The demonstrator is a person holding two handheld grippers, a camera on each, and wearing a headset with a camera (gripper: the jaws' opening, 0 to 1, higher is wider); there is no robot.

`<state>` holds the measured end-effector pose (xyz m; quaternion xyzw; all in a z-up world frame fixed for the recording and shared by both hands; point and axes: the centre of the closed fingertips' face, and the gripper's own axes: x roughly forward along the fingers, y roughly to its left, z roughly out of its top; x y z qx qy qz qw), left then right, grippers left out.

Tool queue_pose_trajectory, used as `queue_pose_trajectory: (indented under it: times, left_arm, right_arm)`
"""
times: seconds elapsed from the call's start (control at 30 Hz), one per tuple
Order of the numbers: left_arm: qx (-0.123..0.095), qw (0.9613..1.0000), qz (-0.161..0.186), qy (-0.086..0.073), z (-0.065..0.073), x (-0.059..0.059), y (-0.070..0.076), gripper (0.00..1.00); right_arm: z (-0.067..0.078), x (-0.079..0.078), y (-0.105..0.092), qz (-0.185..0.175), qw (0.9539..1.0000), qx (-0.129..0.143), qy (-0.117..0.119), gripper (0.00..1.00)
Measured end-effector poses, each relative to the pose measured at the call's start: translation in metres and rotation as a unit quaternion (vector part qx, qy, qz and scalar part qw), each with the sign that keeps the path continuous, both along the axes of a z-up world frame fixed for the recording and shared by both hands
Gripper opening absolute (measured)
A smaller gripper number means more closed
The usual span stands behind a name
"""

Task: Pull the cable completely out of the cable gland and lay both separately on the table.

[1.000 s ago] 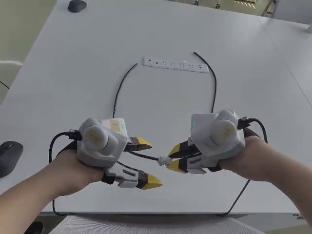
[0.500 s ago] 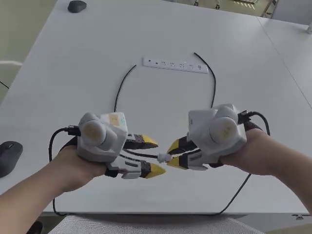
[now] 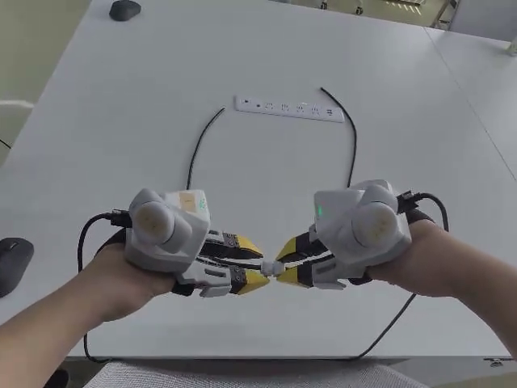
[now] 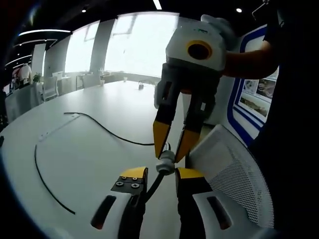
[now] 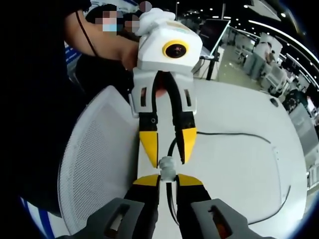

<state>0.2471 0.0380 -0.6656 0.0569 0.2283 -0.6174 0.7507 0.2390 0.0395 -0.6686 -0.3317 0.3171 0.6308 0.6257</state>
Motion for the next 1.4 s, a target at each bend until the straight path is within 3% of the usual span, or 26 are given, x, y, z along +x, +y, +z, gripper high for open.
queue_pose_trajectory:
  times: [0.27,0.33,0.53,0.63,0.97,1.07,1.4]
  left_arm:
    - [-0.007,0.9998,-0.017,-0.009,0.002,-0.006,-0.006,0.16]
    - [-0.011,0.9999,-0.014,0.002,0.002,-0.006,-0.007,0.16]
    - [-0.013,0.9999,-0.01,0.001,0.002,-0.006,-0.009,0.16]
    - [-0.02,0.9997,-0.009,0.007,0.004,-0.004,-0.008,0.16]
    - [-0.037,0.9992,-0.01,-0.005,0.01,0.0,-0.011,0.16]
    - [-0.042,0.9991,-0.008,0.0,0.011,0.002,-0.011,0.16]
    - [-0.054,0.9985,0.001,-0.004,0.022,0.004,-0.012,0.15]
  right_arm:
    - [0.002,-0.003,-0.002,0.019,0.9998,0.007,-0.004,0.06]
    - [0.002,-0.003,-0.003,0.021,0.9997,0.009,-0.004,0.06]
    - [0.0,-0.003,-0.004,0.038,0.999,0.013,-0.021,0.07]
    - [0.002,-0.002,-0.005,0.033,0.999,0.023,-0.022,0.06]
    - [0.008,0.004,-0.008,0.033,0.9973,0.057,-0.032,0.06]
    - [0.009,0.006,-0.007,0.034,0.9968,0.063,-0.036,0.06]
    - [0.018,0.008,-0.009,0.016,0.9959,0.086,-0.024,0.07]
